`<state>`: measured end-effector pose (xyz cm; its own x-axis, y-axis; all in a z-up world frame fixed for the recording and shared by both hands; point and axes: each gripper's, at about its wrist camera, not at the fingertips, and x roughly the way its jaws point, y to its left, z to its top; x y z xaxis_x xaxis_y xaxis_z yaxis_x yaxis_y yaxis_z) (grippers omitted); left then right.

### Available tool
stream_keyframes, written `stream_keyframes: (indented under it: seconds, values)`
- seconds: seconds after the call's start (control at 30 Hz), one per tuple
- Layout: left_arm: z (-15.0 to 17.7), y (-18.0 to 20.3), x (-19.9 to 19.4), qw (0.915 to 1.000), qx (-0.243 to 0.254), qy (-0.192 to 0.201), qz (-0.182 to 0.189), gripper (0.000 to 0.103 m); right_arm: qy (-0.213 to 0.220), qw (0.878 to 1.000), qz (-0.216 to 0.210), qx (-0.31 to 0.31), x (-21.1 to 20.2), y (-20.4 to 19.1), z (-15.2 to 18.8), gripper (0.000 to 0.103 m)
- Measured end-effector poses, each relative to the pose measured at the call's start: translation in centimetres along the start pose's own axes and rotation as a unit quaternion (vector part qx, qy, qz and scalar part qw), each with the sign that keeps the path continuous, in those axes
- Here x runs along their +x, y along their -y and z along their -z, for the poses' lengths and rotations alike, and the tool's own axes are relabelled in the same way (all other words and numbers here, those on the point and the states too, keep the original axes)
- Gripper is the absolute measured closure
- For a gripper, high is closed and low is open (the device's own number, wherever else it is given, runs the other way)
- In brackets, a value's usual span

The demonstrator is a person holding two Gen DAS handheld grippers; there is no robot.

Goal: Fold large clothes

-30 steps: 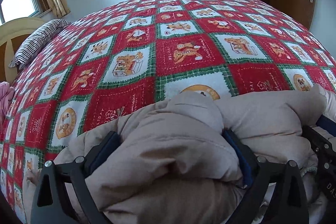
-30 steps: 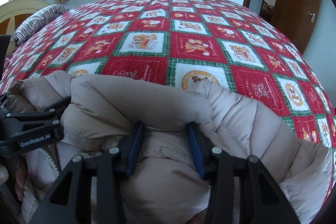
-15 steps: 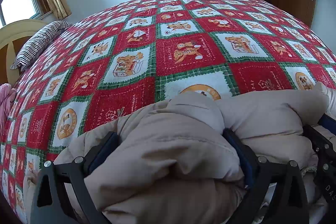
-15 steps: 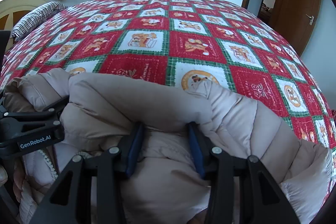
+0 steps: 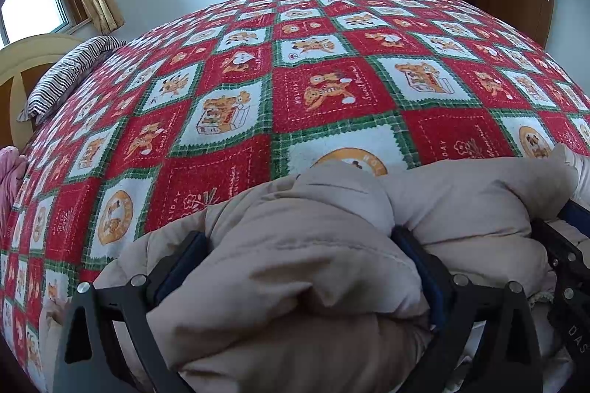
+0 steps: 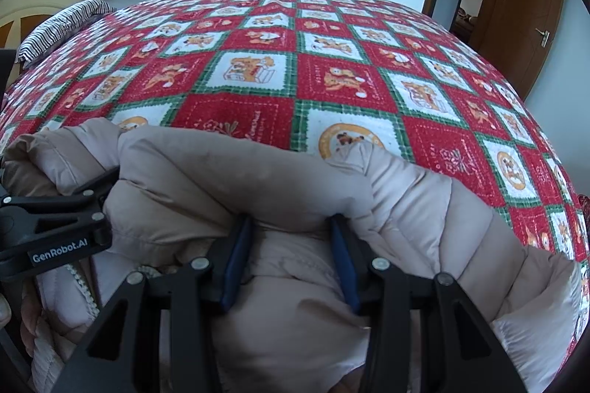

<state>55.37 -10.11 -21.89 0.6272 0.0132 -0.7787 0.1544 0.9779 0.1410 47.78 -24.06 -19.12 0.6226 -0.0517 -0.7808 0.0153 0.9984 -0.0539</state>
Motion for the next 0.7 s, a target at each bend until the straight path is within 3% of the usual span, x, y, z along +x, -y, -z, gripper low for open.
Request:
stream_keyframes:
  seconds: [0.23,0.33,0.4,0.47,0.57,0.7]
  values:
    - [-0.7,0.3,-0.2,0.9998,0.013,-0.010,-0.015,0.001,-0.005,1.000,0.013,-0.012,0.1,-0.5,-0.2,0.056]
    - [-1.5,-0.7,-1.9,0.9997,0.009,-0.017,-0.014,0.001,-0.008,1.000,-0.011,-0.003,-0.3,0.4,-0.5,0.055]
    - [-1.6,-1.9,-4.9,0.9999,0.002,0.011,-0.004,0.001,-0.009,1.000,-0.020,-0.007,-1.6,1.1,-0.7,0.049]
    - [-0.7,-3.3,-8.2,0.9993,-0.005,0.036,0.012,0.001,0.002,1.000,-0.009,-0.003,-3.9,1.9,-0.1,0.032]
    - [3.5,-5.8,-13.0,0.9982,-0.006,0.058,0.015,0.001,0.008,1.000,-0.017,-0.008,-8.0,3.2,2.4,0.031]
    - [12.5,-9.3,-17.5,0.9988,0.002,0.047,-0.015,0.001,-0.018,1.000,-0.023,-0.004,-13.1,5.6,9.5,0.031]
